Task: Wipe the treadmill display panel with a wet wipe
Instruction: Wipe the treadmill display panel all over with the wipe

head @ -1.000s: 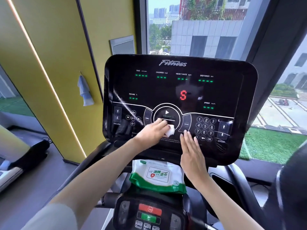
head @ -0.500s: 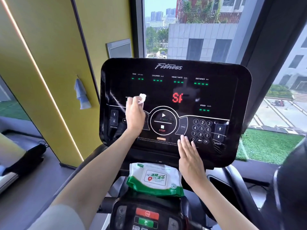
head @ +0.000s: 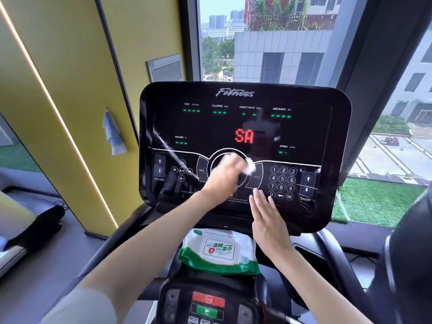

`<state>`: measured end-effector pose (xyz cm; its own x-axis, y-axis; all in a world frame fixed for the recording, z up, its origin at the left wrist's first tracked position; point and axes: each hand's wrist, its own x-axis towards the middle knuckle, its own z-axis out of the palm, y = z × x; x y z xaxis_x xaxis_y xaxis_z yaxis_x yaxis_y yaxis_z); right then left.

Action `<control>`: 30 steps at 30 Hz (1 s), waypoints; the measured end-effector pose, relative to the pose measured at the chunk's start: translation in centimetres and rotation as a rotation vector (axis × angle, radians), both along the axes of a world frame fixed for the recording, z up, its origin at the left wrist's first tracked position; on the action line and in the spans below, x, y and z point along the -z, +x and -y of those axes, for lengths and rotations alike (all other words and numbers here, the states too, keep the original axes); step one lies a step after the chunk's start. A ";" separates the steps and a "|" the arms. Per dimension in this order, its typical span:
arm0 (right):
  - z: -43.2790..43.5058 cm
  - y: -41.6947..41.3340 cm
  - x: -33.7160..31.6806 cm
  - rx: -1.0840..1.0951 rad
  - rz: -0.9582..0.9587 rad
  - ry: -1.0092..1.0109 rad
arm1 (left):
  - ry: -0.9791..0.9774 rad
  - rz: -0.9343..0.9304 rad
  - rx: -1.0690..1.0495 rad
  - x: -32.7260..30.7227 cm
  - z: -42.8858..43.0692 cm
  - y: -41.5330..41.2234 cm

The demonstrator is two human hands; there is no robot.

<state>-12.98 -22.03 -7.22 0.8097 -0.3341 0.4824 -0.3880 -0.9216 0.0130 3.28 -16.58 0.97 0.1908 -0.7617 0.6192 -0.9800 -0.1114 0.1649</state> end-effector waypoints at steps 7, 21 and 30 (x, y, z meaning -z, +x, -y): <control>0.3 -0.9 -0.2 -0.037 0.045 0.003 | -0.225 -0.228 -0.171 -3.1 0.6 2.8; 0.1 -1.1 1.0 0.001 0.035 -0.030 | -0.006 0.104 0.105 0.6 -1.2 1.5; 0.4 -1.1 1.5 0.014 0.043 -0.097 | -0.151 -0.122 -0.098 2.3 -4.0 2.3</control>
